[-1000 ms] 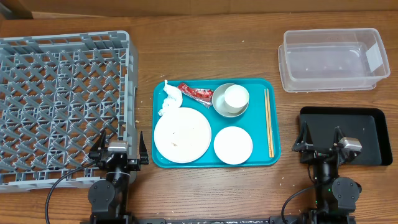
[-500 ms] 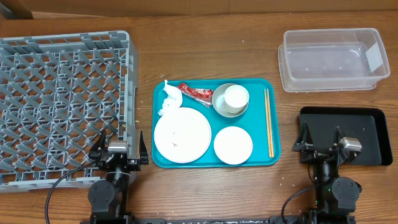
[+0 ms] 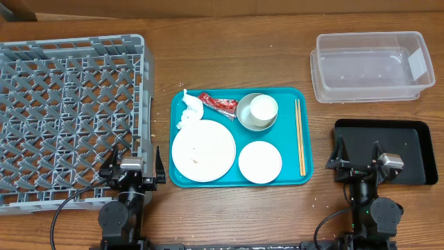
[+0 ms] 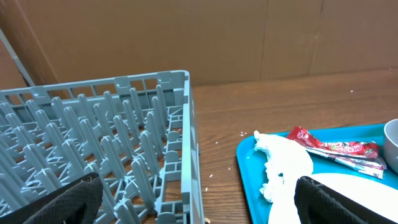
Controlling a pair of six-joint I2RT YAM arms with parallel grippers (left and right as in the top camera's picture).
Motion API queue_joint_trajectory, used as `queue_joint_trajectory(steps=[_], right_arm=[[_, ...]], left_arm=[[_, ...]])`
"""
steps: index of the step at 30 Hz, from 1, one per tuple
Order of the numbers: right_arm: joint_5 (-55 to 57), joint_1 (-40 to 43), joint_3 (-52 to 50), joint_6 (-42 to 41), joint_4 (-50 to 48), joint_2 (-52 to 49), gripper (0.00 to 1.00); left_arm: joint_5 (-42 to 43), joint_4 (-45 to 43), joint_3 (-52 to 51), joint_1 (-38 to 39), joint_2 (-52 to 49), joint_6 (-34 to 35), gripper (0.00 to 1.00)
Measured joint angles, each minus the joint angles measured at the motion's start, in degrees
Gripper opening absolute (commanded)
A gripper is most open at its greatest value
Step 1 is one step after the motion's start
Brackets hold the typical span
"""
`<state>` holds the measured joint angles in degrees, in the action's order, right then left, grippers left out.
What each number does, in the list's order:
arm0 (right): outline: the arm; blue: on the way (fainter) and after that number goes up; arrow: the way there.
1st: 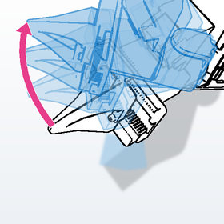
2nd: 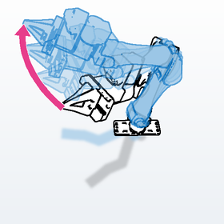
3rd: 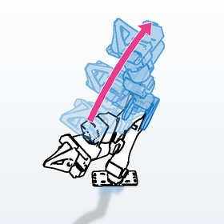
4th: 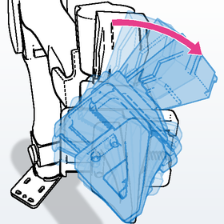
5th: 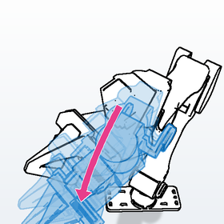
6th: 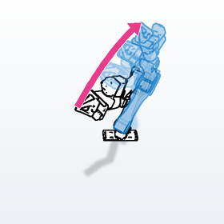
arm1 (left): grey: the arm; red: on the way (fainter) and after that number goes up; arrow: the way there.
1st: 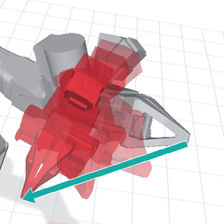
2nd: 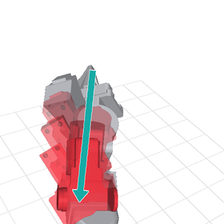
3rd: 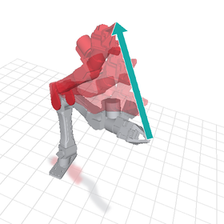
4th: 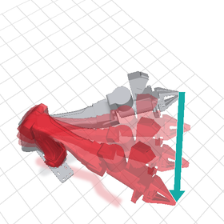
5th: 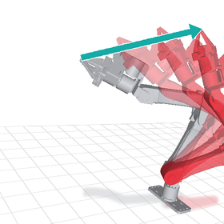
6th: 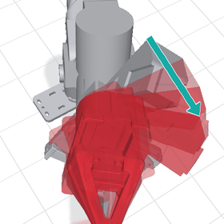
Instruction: Sort waste into correct bins and load items into the dishwasher
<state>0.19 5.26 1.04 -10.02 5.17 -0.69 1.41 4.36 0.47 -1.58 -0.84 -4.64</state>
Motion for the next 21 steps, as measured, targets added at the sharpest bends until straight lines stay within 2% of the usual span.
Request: queue_joint_trajectory(steps=[21], right_arm=[[0.0, 0.0, 0.0, 0.0, 0.0, 0.0, 1.00]], left_arm=[[1.0, -1.2, 0.0, 0.0, 0.0, 1.4, 1.00]])
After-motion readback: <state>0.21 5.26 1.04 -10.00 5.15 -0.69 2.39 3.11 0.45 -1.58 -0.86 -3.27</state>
